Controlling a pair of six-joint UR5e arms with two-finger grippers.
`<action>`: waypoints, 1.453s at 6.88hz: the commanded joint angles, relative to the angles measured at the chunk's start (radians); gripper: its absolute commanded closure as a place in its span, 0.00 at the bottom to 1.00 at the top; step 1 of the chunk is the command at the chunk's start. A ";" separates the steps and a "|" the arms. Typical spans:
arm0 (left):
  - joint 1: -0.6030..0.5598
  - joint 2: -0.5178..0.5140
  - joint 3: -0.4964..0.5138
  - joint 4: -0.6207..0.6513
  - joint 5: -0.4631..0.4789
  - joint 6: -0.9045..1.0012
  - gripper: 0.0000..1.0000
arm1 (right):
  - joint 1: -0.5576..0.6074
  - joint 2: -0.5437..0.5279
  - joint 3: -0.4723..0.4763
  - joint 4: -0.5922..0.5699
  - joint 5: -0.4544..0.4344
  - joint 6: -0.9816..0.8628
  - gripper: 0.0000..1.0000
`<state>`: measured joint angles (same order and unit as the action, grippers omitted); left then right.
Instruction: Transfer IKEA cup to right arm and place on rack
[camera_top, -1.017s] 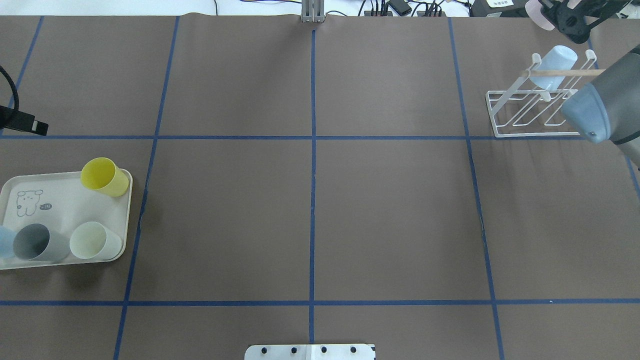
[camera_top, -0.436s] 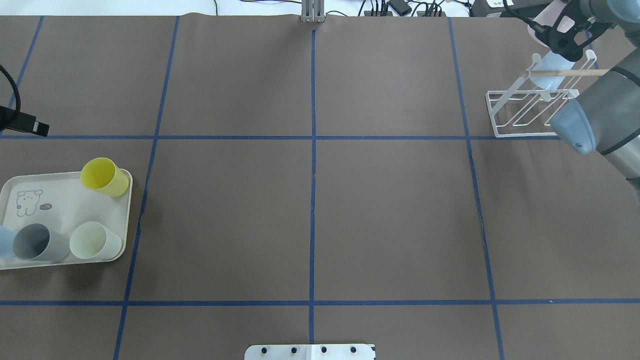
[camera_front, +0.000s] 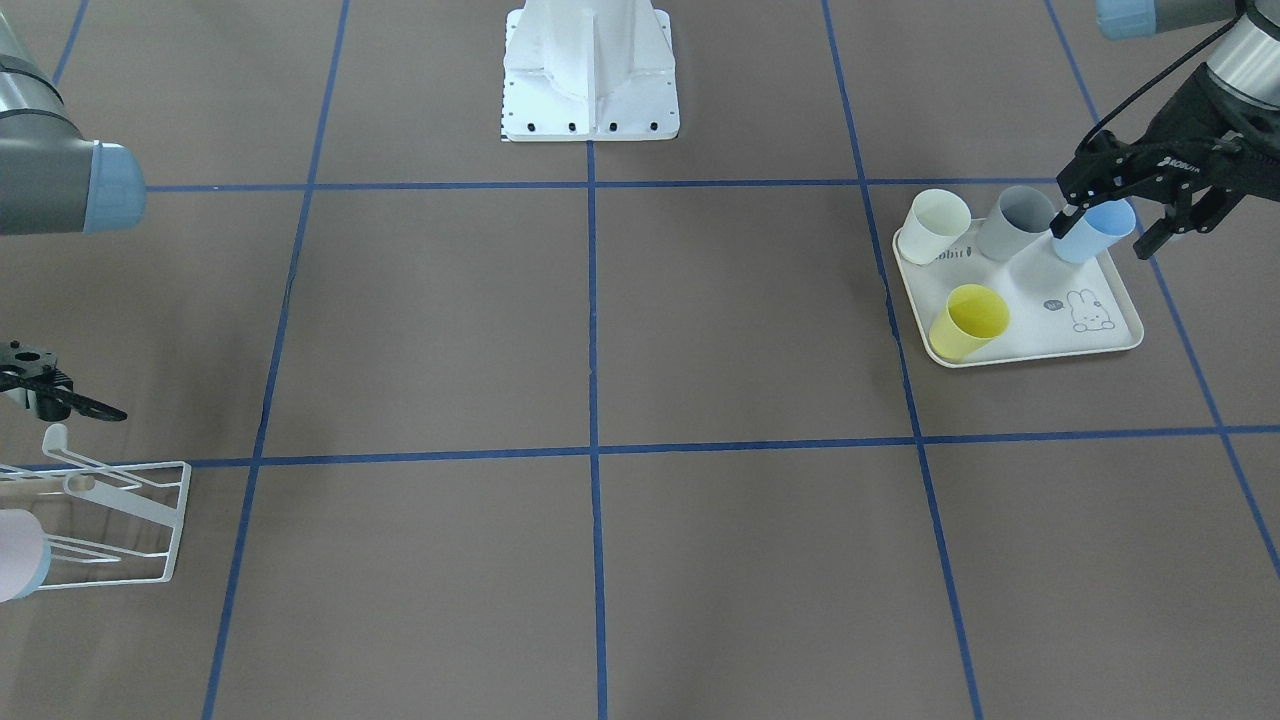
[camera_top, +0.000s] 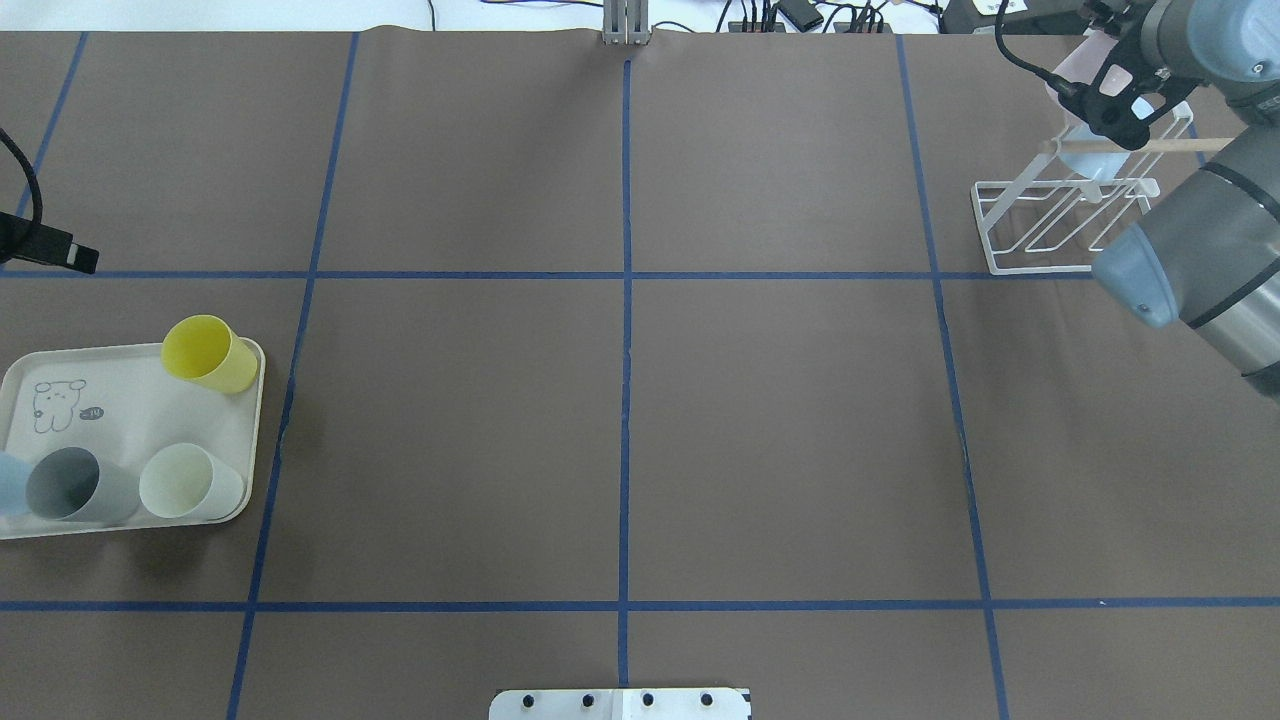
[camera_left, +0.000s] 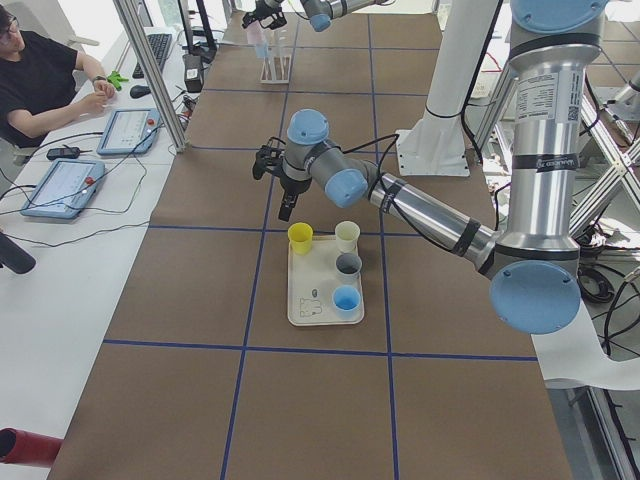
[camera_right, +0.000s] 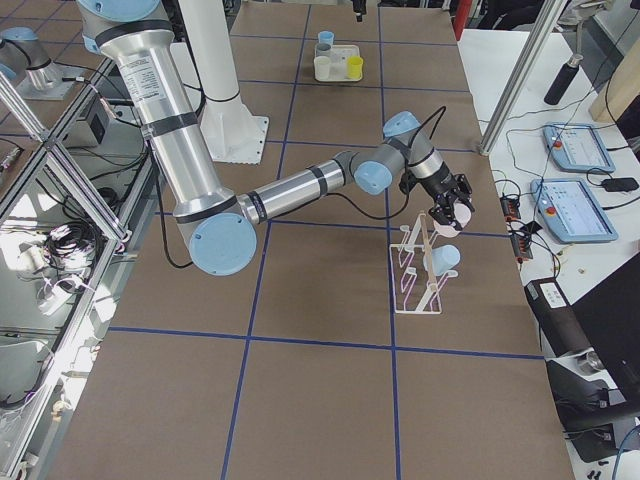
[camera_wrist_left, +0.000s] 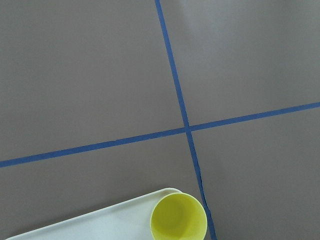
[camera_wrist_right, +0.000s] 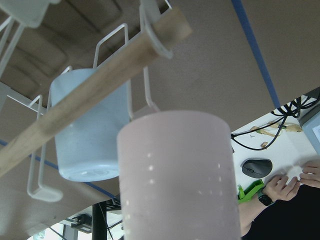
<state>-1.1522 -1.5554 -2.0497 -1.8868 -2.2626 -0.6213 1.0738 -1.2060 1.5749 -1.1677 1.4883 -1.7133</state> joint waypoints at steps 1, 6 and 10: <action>0.000 0.000 -0.001 0.000 0.000 0.000 0.00 | -0.014 -0.003 -0.021 0.016 -0.003 0.001 0.99; -0.001 -0.002 -0.001 0.000 0.000 -0.002 0.00 | -0.063 -0.020 -0.030 0.017 -0.054 0.001 0.87; 0.002 -0.002 0.002 0.000 0.000 -0.002 0.00 | -0.071 -0.020 -0.036 0.017 -0.054 0.001 0.65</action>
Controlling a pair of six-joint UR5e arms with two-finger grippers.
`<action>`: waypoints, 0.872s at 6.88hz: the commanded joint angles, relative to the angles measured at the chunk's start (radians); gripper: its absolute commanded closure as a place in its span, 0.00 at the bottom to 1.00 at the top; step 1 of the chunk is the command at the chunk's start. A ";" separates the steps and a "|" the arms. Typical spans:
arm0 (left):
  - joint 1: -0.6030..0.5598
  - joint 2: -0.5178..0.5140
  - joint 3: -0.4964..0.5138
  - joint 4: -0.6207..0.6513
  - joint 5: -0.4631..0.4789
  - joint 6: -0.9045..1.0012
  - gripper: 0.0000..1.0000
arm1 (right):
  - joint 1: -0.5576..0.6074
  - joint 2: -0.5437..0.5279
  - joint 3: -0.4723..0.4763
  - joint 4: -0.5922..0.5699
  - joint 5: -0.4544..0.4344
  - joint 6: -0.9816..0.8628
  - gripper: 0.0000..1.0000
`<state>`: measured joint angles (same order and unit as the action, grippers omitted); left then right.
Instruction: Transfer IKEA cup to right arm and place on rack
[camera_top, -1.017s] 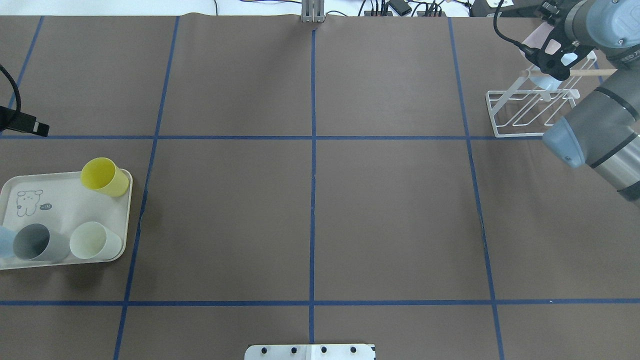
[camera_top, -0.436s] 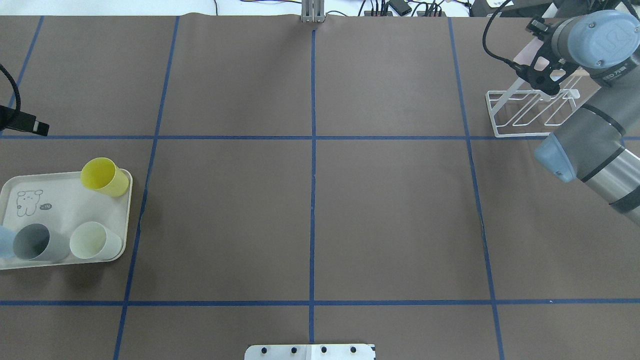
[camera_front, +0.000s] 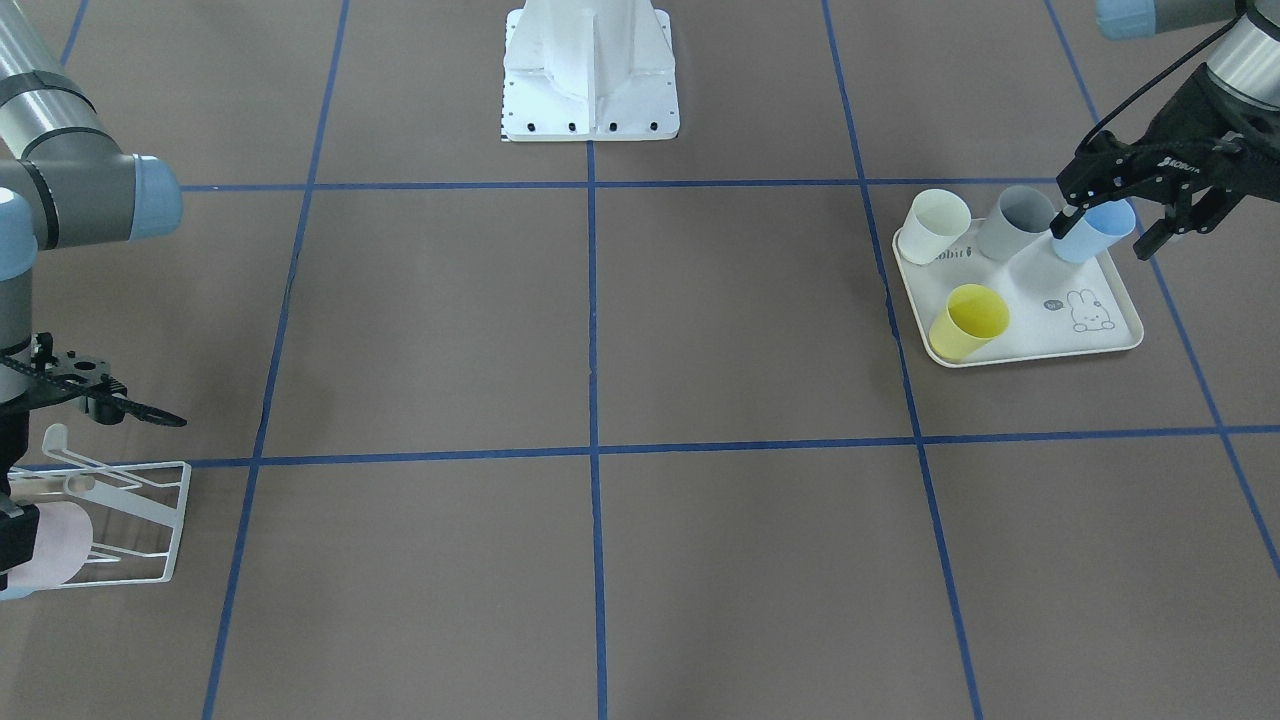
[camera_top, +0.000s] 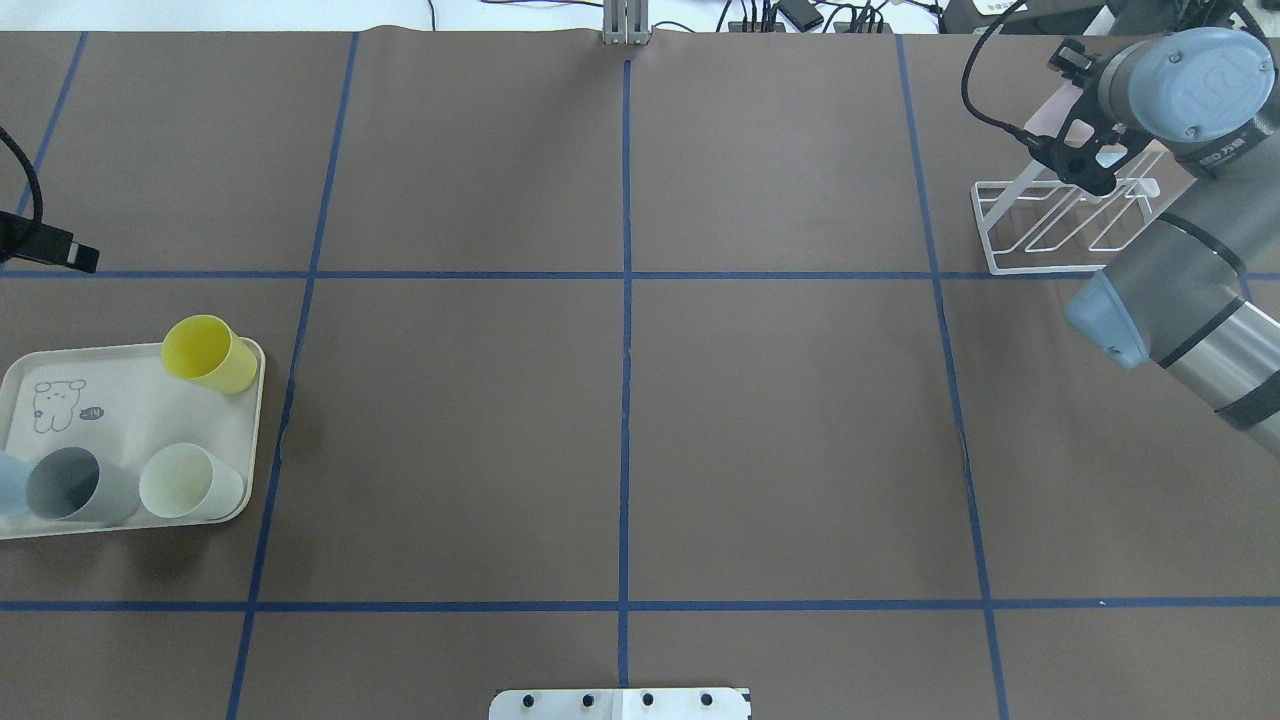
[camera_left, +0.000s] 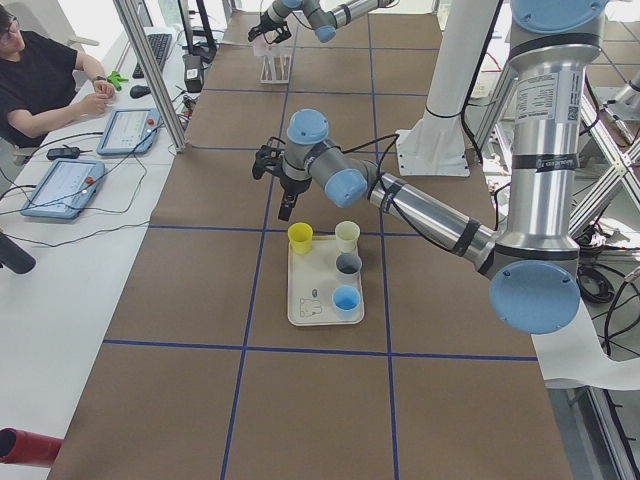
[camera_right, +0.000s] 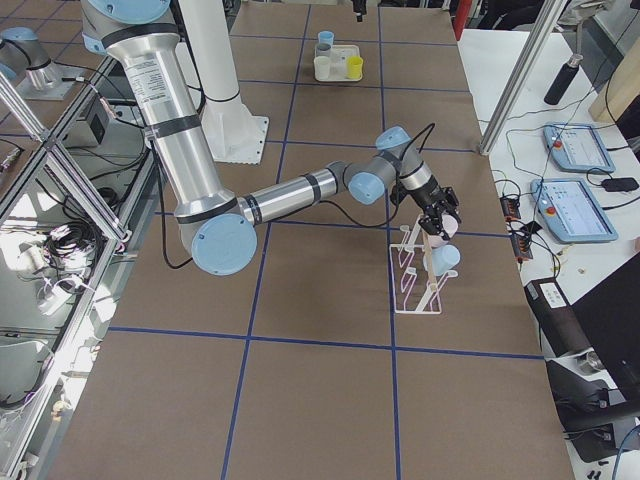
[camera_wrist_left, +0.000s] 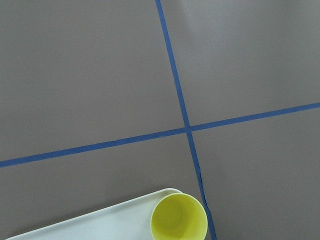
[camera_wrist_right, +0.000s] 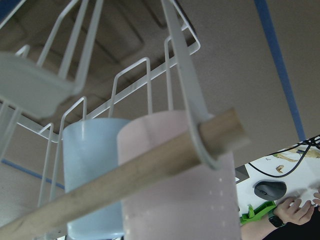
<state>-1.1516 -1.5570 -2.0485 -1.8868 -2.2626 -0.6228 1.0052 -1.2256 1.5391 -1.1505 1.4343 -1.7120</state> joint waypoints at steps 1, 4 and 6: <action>0.001 0.000 0.001 0.000 0.000 0.000 0.00 | -0.002 0.000 -0.001 0.000 -0.002 0.000 0.54; 0.001 0.000 0.001 0.000 0.000 0.000 0.00 | -0.004 0.002 0.001 0.000 -0.002 -0.001 0.17; 0.001 0.000 0.001 0.000 0.000 0.000 0.00 | -0.005 0.006 0.003 0.000 0.000 -0.006 0.02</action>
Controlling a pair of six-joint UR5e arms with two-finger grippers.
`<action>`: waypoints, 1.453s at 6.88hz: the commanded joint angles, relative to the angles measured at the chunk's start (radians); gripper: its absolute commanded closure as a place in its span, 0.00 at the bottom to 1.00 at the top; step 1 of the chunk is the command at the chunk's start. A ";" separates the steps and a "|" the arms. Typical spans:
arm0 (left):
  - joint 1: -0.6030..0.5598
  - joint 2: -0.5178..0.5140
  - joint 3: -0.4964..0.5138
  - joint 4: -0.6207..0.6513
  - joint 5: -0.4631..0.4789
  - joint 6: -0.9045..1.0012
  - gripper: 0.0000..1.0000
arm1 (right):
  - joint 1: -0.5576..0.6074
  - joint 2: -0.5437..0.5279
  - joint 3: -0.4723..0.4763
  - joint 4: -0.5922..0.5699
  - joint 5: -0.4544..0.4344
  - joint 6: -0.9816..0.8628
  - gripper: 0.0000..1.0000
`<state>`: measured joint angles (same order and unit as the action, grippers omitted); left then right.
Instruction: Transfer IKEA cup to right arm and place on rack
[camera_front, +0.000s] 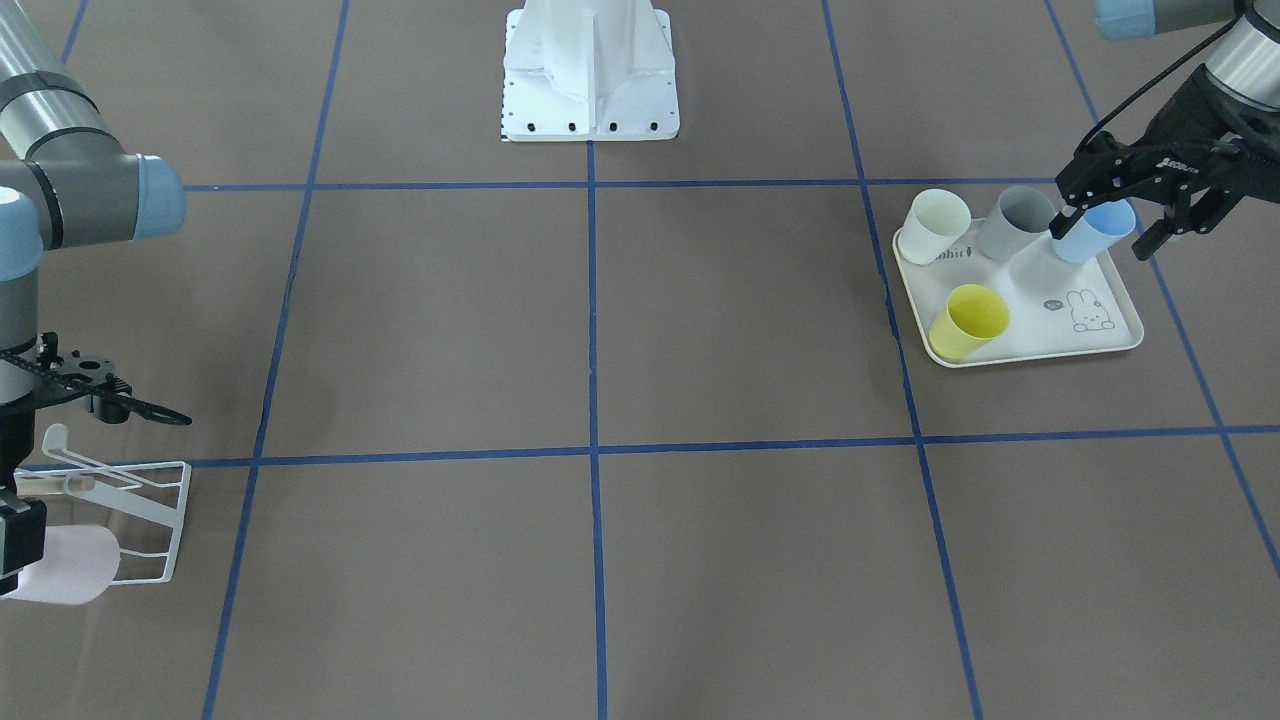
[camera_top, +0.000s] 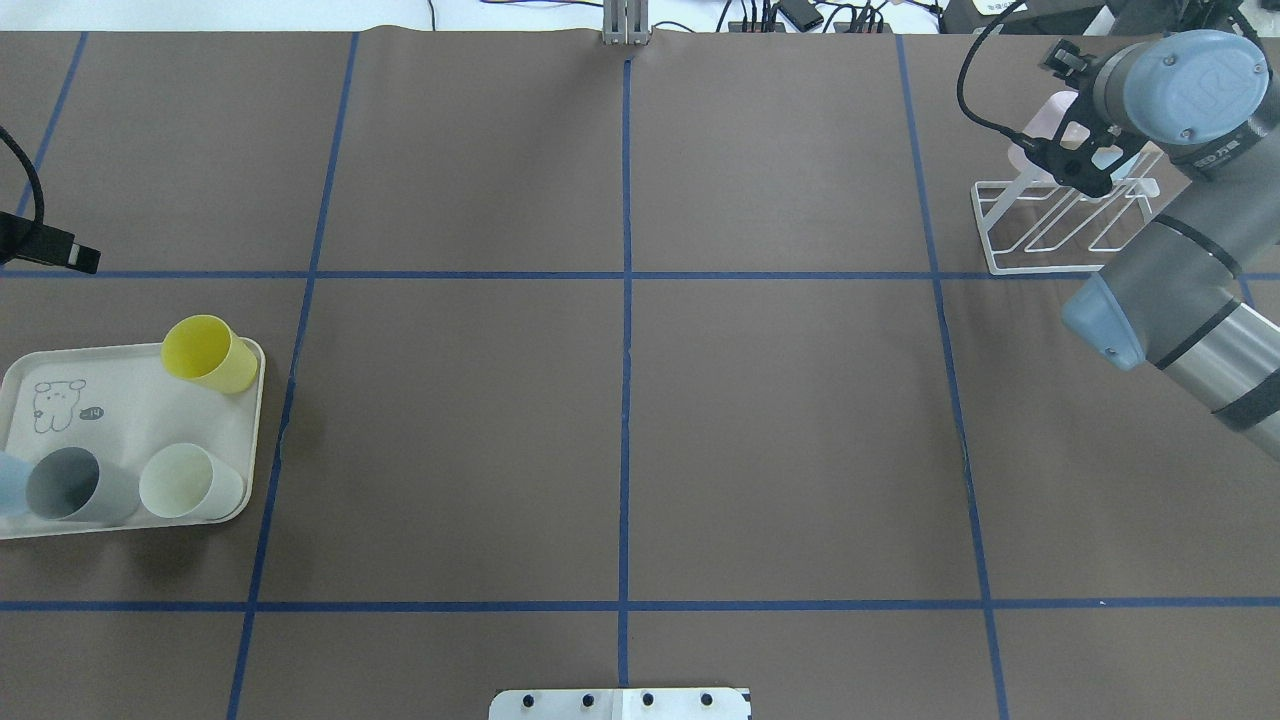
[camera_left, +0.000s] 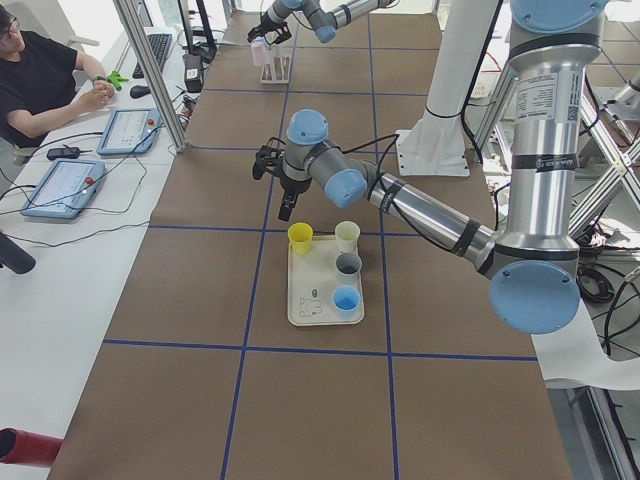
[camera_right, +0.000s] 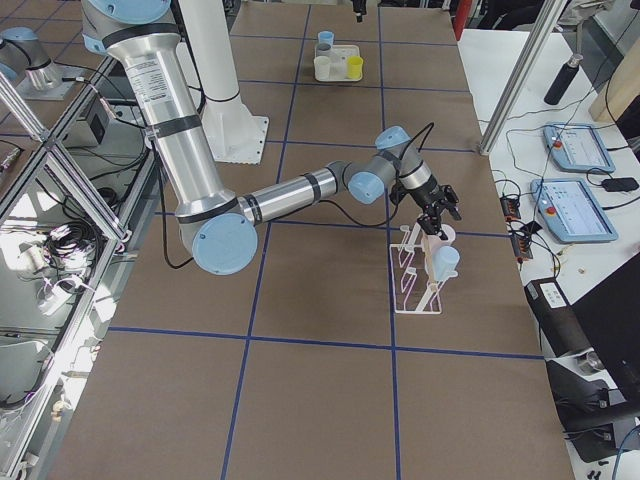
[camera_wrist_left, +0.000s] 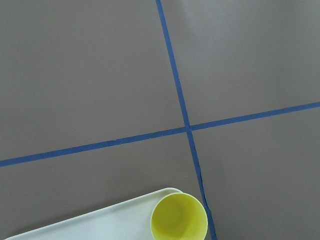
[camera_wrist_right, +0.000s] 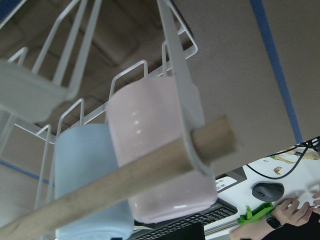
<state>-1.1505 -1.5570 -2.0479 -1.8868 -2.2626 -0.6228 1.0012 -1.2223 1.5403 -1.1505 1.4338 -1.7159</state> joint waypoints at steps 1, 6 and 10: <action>0.000 0.000 0.002 0.000 0.000 0.002 0.00 | -0.001 0.015 0.009 0.000 -0.001 0.007 0.02; -0.005 0.049 0.023 -0.021 0.044 0.090 0.00 | -0.035 0.035 0.182 -0.015 0.173 0.758 0.02; 0.000 0.113 0.109 -0.173 0.055 0.078 0.00 | -0.209 0.021 0.306 -0.002 0.272 1.739 0.00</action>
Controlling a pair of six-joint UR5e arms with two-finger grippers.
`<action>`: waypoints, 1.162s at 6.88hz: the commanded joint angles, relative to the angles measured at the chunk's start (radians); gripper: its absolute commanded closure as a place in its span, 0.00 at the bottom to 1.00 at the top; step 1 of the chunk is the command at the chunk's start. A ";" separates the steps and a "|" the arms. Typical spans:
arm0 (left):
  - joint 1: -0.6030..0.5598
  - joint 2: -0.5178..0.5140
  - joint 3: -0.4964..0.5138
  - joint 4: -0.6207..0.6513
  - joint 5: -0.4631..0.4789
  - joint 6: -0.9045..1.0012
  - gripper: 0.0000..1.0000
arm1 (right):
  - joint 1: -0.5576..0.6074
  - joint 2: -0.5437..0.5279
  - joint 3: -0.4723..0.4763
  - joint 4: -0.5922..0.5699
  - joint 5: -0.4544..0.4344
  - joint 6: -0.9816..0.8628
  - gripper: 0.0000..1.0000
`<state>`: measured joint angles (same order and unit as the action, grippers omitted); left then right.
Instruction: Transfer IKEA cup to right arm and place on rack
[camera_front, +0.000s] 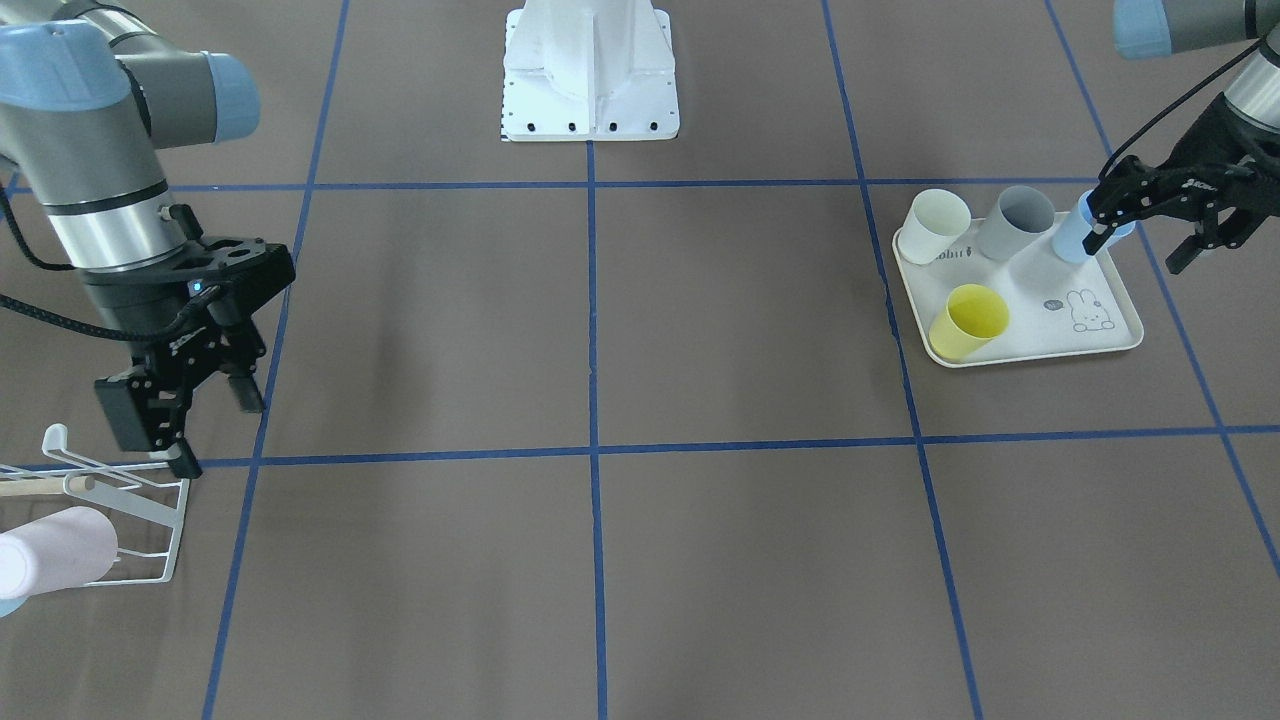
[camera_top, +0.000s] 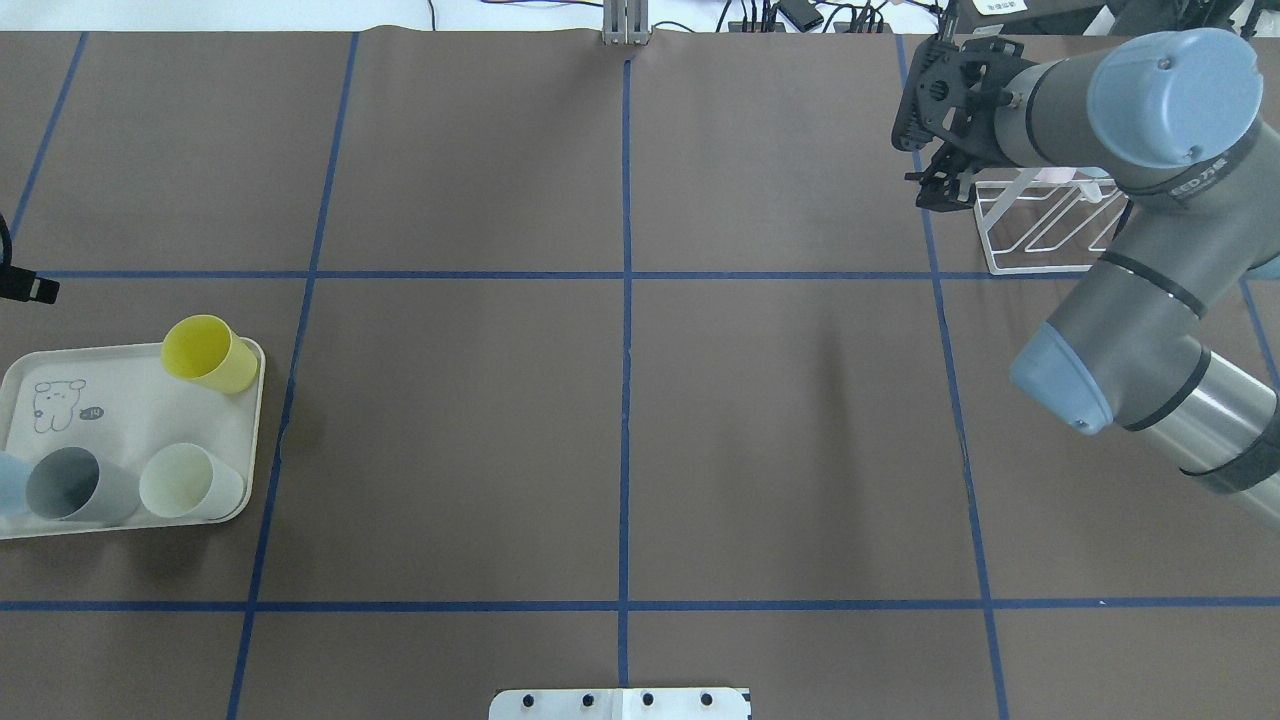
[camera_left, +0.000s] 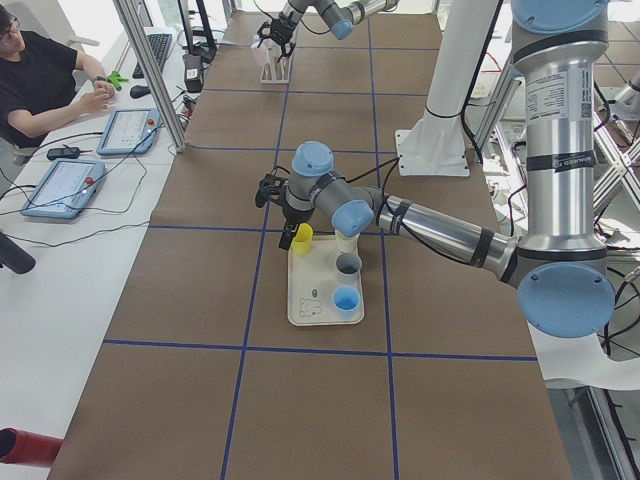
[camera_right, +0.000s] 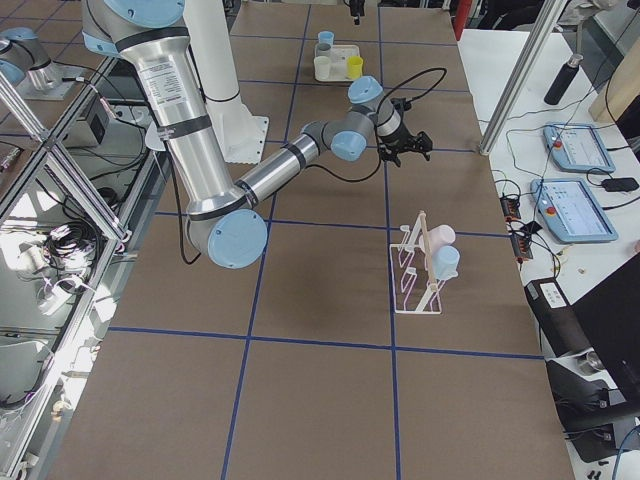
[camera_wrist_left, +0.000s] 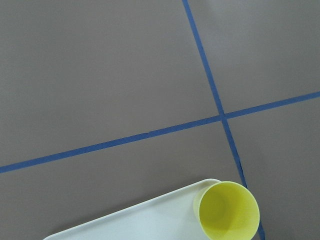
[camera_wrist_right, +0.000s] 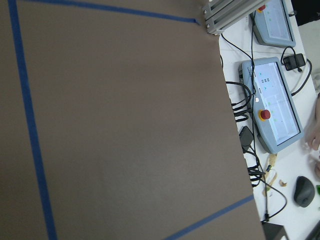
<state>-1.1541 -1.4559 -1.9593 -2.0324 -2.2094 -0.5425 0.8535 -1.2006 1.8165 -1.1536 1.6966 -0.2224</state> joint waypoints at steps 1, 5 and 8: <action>0.007 0.017 0.051 -0.081 0.019 -0.046 0.00 | -0.091 0.009 0.033 -0.003 0.009 0.300 0.00; 0.209 -0.012 0.174 -0.350 0.170 -0.454 0.00 | -0.182 0.038 0.037 -0.012 0.017 0.488 0.00; 0.287 -0.023 0.172 -0.344 0.249 -0.494 0.13 | -0.189 0.036 0.034 -0.003 0.017 0.497 0.00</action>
<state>-0.9001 -1.4758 -1.7877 -2.3792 -1.9998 -1.0214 0.6675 -1.1648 1.8506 -1.1602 1.7132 0.2726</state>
